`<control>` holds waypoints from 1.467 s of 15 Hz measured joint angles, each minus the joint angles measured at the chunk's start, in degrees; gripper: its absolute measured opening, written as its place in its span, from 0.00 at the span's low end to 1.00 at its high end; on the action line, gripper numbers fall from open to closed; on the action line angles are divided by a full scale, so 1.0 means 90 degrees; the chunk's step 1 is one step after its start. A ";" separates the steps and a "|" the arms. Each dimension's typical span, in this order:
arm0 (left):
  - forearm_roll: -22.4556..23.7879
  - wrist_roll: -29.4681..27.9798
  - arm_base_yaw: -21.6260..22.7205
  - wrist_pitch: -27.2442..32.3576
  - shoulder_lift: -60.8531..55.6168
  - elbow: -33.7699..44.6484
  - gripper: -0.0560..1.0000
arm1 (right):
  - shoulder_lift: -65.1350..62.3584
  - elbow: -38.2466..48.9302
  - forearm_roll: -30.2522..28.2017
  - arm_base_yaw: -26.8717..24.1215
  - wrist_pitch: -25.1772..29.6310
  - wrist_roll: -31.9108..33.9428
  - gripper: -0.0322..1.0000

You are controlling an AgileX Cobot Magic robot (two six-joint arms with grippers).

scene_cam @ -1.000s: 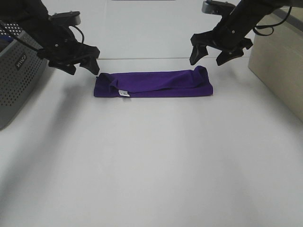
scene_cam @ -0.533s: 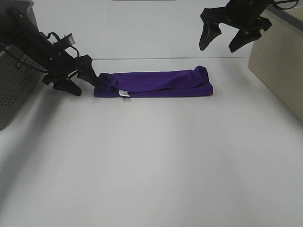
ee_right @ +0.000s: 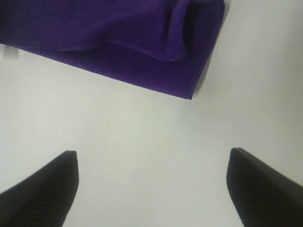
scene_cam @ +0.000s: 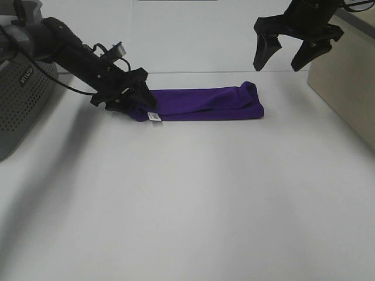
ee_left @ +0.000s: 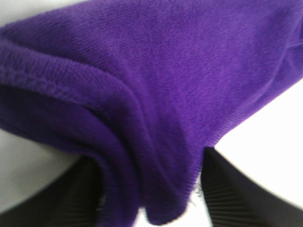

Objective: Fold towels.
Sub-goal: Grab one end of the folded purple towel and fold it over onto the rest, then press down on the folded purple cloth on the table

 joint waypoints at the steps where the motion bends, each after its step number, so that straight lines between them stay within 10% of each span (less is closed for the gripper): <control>1: 0.0516 -0.0070 -0.0057 0.0013 0.0089 -0.0248 0.27 | 0.0000 0.0000 -0.0045 0.0000 0.0159 0.0000 0.82; 2: 0.0783 -0.0108 -0.0057 0.0134 0.0140 -0.0458 0.12 | -0.0013 0.0000 -0.0045 0.0000 0.0191 0.0000 0.82; 6: 0.1942 -0.0427 0.0064 0.1070 0.0210 -0.2031 0.09 | -0.0013 0.0000 -0.0076 0.0000 0.0229 0.0000 0.82; 11: 0.1814 -0.0357 -0.0134 0.1095 0.0191 -0.2979 0.09 | -0.0210 0.0000 0.0032 0.0000 0.0236 0.0000 0.82; 18: 0.2037 -0.0191 -0.1598 0.0936 0.0216 -0.3049 0.13 | -0.1394 0.0000 0.0229 0.0000 0.0255 0.0000 0.82; 21: 0.2120 -0.0471 -0.1916 0.0407 0.0267 -0.3049 0.55 | -0.1572 0.0000 0.0267 0.0000 0.0255 0.0000 0.82; 22: 0.2120 -0.0471 -0.1916 0.0407 0.0267 -0.3049 0.55 | -0.1572 0.0000 0.0267 0.0000 0.0255 0.0000 0.82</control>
